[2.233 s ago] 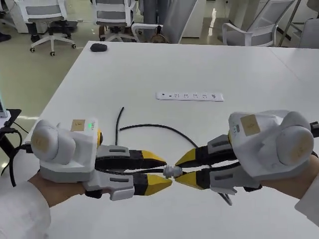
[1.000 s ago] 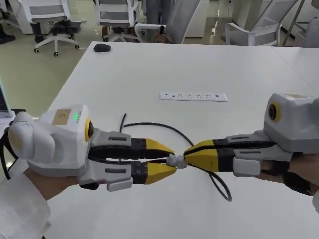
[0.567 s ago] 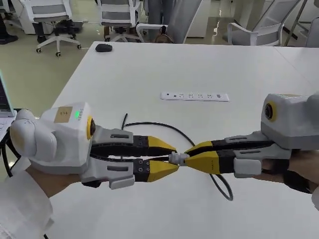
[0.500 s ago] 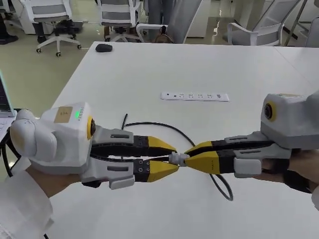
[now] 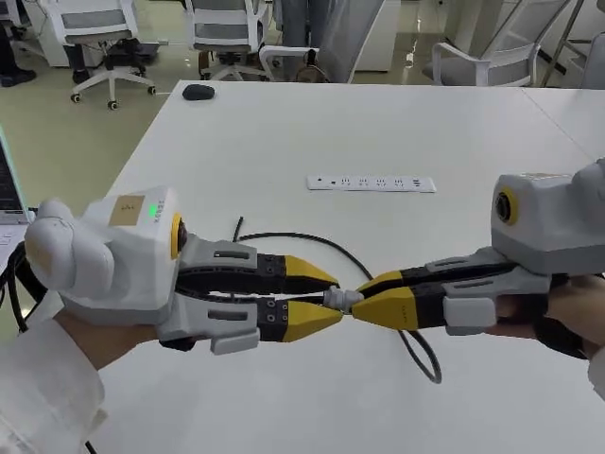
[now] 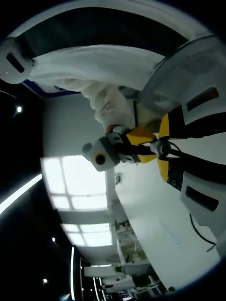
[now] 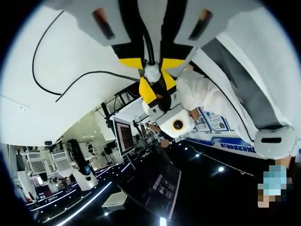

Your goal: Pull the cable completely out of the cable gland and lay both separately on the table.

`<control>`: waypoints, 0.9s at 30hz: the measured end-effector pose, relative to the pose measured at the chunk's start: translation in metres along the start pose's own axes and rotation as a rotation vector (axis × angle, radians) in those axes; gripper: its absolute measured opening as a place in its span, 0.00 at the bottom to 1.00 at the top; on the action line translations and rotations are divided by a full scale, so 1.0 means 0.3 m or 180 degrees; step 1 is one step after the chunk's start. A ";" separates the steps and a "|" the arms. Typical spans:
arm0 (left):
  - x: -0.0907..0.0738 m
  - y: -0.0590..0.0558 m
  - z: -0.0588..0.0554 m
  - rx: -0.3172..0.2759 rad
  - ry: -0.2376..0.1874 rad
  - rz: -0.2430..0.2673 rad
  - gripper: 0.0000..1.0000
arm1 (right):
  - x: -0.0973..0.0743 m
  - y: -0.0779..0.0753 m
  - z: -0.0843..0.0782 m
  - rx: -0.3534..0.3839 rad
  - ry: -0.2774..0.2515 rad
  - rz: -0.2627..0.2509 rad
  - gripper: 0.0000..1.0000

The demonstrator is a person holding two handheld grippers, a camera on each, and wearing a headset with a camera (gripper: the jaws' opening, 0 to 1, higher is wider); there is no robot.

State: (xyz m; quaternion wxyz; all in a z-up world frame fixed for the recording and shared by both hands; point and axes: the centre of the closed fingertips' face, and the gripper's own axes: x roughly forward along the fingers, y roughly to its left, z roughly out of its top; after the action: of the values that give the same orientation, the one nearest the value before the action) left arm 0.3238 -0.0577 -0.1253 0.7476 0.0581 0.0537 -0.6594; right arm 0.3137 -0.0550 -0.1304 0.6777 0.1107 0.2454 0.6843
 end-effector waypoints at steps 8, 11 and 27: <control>0.004 0.004 0.003 -0.0318 -0.0004 -0.0027 0.14 | -0.003 0.000 -0.006 -0.0349 0.0132 -0.0124 0.08; 0.000 0.007 0.003 -0.0531 -0.0077 -0.0029 0.13 | -0.001 -0.002 0.002 -0.0536 0.0140 -0.0175 0.08; -0.006 0.008 -0.001 -0.0884 -0.0102 -0.0023 0.13 | 0.008 -0.013 0.004 -0.1489 0.0257 -0.0405 0.08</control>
State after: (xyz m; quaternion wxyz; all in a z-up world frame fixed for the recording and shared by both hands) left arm 0.3261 -0.0555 -0.1254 0.7468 -0.0567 0.1326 -0.6492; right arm 0.3175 -0.0526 -0.1317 0.7162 -0.0924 0.1137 0.6823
